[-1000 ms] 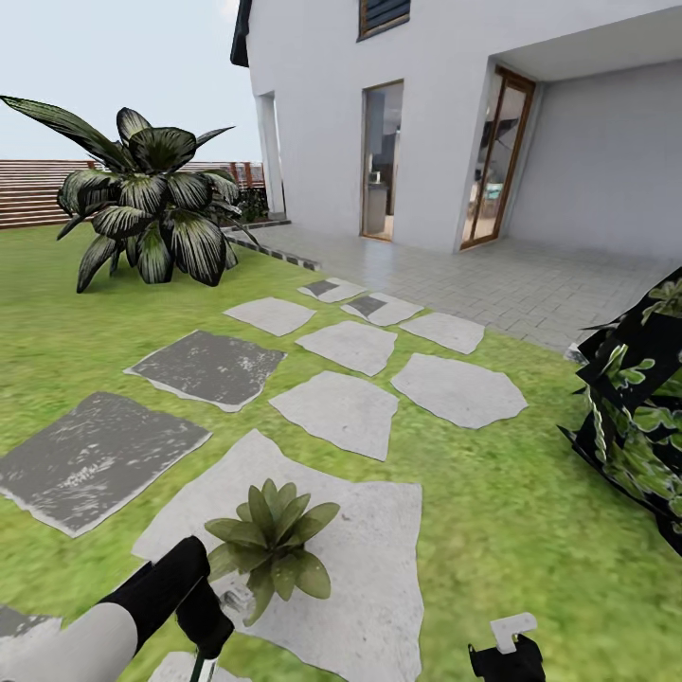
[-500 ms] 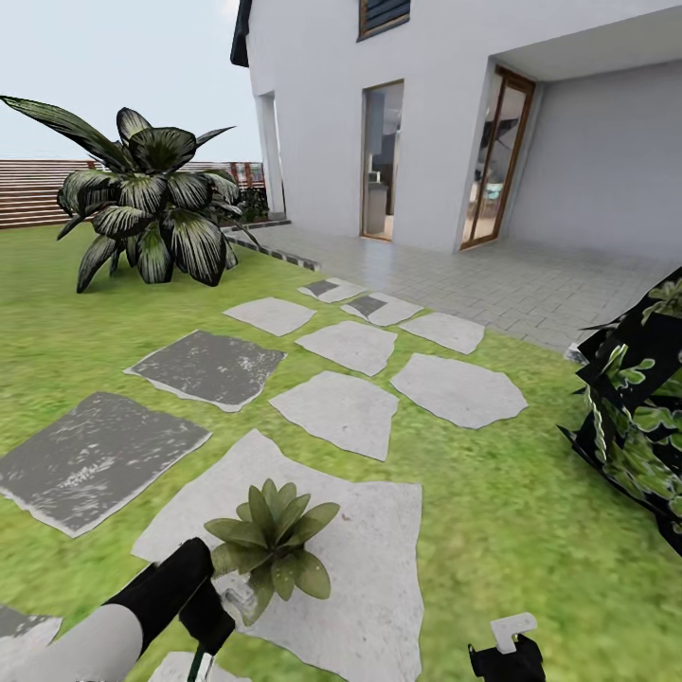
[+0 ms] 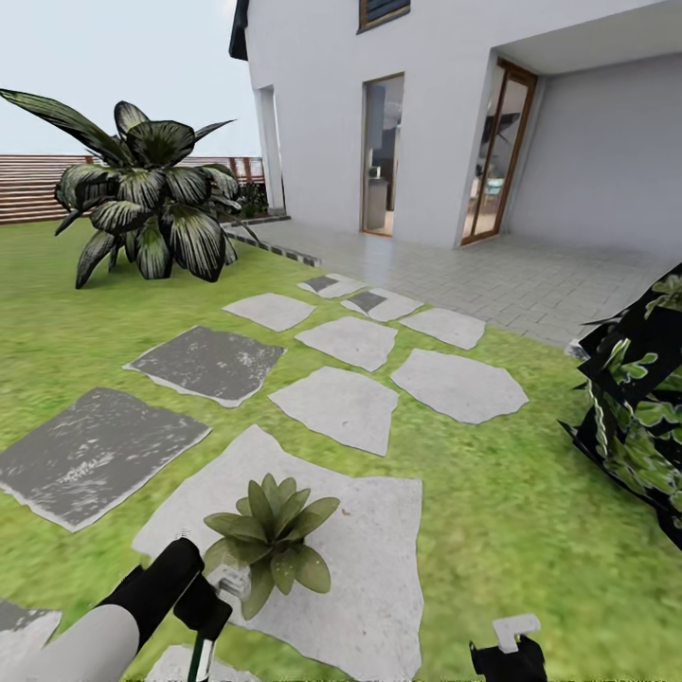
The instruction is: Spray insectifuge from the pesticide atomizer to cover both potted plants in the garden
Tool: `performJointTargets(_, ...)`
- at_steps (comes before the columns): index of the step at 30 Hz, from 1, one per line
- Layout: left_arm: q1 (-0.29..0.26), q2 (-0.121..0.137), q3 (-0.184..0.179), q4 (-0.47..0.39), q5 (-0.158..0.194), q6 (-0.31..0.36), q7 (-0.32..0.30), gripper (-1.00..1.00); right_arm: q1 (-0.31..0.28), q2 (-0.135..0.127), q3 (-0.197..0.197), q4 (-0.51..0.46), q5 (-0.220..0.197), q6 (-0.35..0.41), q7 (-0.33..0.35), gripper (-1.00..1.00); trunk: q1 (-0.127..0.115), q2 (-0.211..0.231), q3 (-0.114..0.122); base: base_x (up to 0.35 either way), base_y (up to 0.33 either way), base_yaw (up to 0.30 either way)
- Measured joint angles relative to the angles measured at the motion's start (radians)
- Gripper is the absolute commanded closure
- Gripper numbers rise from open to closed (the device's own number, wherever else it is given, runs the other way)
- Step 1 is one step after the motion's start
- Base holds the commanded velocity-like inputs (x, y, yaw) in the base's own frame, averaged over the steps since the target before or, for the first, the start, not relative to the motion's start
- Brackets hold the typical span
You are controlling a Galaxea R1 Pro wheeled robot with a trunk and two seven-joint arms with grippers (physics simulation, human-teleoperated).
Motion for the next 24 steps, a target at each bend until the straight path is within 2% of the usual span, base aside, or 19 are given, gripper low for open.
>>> performJointTargets(8, 0.000, -0.004, 0.004, 0.007, 0.001, 0.000, 0.001, 1.00, 0.000, 0.000, 0.001, 0.001, -0.008, 0.000, 0.000, -1.00, 0.031, -0.056, -0.037, 0.000, 0.000, 0.000)
performJointTargets(11, 0.004, 0.004, -0.001, 0.013, -0.004, -0.002, 0.001, 1.00, 0.000, 0.000, 0.001, 0.001, -0.008, 0.001, 0.000, -1.00, 0.031, -0.056, -0.039, 0.000, 0.000, 0.000)
performJointTargets(14, 0.046, 0.016, -0.001, 0.041, -0.006, -0.010, 0.002, 1.00, 0.000, 0.000, 0.001, 0.001, -0.008, 0.001, 0.000, -1.00, 0.031, -0.056, -0.039, 0.000, 0.000, 0.000)
performJointTargets(16, 0.054, 0.023, -0.001, 0.045, -0.004, -0.011, 0.003, 1.00, 0.000, 0.001, 0.001, 0.001, -0.008, 0.001, 0.000, -1.00, 0.031, -0.056, -0.039, 0.000, 0.000, 0.000)
performJointTargets(24, 0.058, 0.012, 0.001, 0.030, 0.000, -0.010, 0.031, 1.00, 0.002, -0.001, 0.000, 0.001, -0.006, -0.001, 0.000, -1.00, 0.030, -0.056, -0.039, 0.065, 0.034, 0.000)
